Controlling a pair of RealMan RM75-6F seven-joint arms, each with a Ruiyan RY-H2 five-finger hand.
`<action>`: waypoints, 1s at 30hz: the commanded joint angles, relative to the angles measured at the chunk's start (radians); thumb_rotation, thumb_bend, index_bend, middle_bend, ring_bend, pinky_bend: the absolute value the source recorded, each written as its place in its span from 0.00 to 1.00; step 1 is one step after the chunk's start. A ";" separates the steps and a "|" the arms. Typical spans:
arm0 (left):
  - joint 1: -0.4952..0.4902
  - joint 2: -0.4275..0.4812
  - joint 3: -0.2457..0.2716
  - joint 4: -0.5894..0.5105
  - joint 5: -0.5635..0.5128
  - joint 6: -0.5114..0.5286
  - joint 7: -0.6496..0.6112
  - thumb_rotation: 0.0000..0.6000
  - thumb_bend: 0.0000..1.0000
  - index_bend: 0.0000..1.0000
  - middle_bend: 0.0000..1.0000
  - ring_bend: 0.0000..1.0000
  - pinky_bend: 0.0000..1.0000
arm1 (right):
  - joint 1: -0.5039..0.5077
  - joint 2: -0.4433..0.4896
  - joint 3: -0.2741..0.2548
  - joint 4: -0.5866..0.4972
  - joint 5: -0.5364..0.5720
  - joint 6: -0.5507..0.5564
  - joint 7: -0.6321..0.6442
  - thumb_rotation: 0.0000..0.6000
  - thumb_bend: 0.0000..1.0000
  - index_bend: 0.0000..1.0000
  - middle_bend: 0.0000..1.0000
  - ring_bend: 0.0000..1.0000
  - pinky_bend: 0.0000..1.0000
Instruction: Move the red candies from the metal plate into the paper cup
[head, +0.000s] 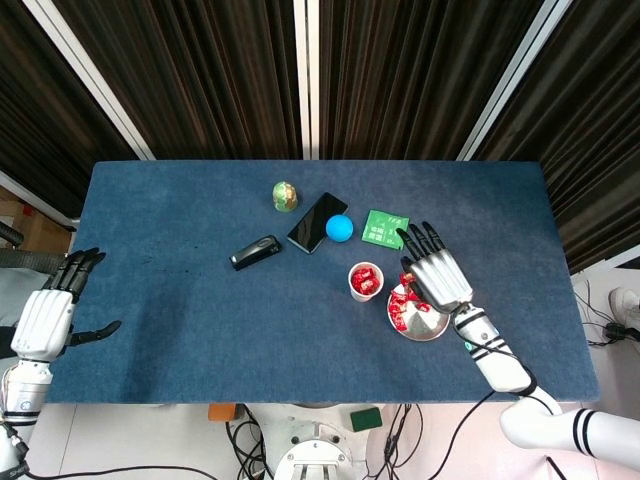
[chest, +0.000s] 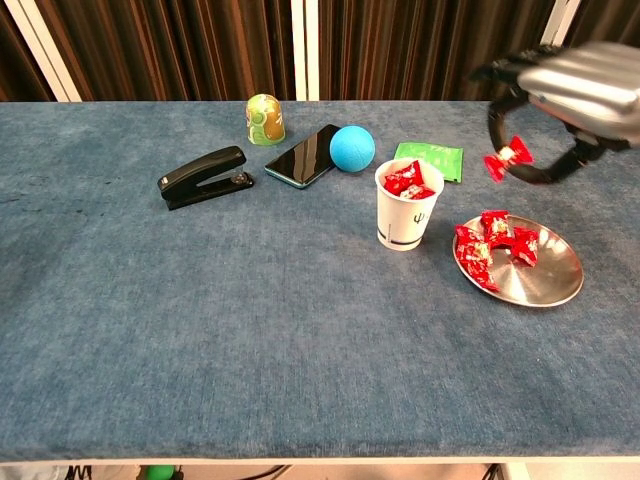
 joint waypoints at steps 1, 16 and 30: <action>0.000 0.000 0.000 0.000 0.000 0.000 0.000 1.00 0.09 0.11 0.07 0.05 0.22 | 0.036 -0.020 0.020 -0.008 0.006 -0.031 -0.020 1.00 0.40 0.60 0.04 0.00 0.00; 0.001 0.001 -0.001 0.004 -0.003 0.000 -0.006 1.00 0.09 0.11 0.07 0.05 0.22 | 0.117 -0.109 0.031 0.031 0.070 -0.088 -0.106 1.00 0.39 0.56 0.04 0.00 0.00; 0.002 0.001 -0.003 0.005 -0.006 -0.001 -0.004 1.00 0.09 0.11 0.07 0.05 0.22 | 0.129 -0.091 0.012 0.009 0.061 -0.086 -0.085 1.00 0.34 0.35 0.03 0.00 0.00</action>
